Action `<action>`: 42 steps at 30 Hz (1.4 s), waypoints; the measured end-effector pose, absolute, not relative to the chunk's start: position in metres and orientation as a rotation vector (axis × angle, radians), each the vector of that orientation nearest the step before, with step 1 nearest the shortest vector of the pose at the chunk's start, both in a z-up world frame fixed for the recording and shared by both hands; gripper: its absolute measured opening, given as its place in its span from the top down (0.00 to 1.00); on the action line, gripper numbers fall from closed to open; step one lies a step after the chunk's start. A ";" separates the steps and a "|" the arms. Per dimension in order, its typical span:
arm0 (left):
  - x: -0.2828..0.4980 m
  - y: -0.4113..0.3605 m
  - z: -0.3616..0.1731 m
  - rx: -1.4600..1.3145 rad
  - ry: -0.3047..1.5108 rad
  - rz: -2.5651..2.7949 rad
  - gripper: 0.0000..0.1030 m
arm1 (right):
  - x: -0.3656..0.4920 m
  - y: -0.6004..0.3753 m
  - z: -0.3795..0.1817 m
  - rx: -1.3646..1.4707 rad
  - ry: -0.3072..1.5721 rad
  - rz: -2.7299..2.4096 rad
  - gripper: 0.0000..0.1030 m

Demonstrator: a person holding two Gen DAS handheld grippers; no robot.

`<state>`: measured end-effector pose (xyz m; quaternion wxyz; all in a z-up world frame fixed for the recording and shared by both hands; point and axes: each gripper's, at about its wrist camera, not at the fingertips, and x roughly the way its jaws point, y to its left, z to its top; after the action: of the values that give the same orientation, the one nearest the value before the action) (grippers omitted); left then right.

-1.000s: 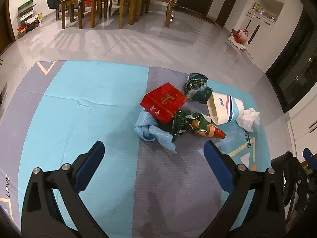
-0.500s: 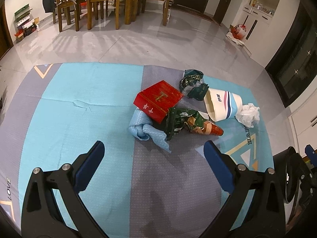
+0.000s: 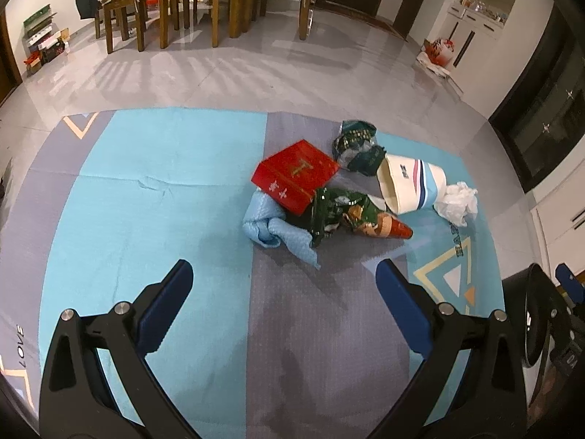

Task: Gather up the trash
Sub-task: 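Lower both open grippers toward the red box and white paper cup, then grasp the red cigarette box with the left gripper while the right grasps the white paper cup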

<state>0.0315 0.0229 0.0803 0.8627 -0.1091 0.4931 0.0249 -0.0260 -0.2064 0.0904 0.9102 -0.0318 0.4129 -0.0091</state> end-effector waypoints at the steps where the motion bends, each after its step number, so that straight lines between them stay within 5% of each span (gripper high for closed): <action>1: 0.031 0.022 0.080 -0.227 1.037 0.051 0.03 | -0.026 -0.207 0.091 -0.064 0.850 -0.020 0.03; 28: -0.001 -0.010 0.143 -0.213 0.900 0.015 0.03 | -0.027 -0.215 0.099 0.027 0.840 -0.024 0.03; 42: 0.023 0.023 0.141 -0.288 0.939 0.097 0.03 | 0.008 -0.242 0.091 0.246 1.011 0.027 0.03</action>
<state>0.0226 0.0226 0.1406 0.8808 -0.1381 0.4505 0.0464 0.0077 -0.2415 0.0911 0.8675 0.1175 0.4831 0.0131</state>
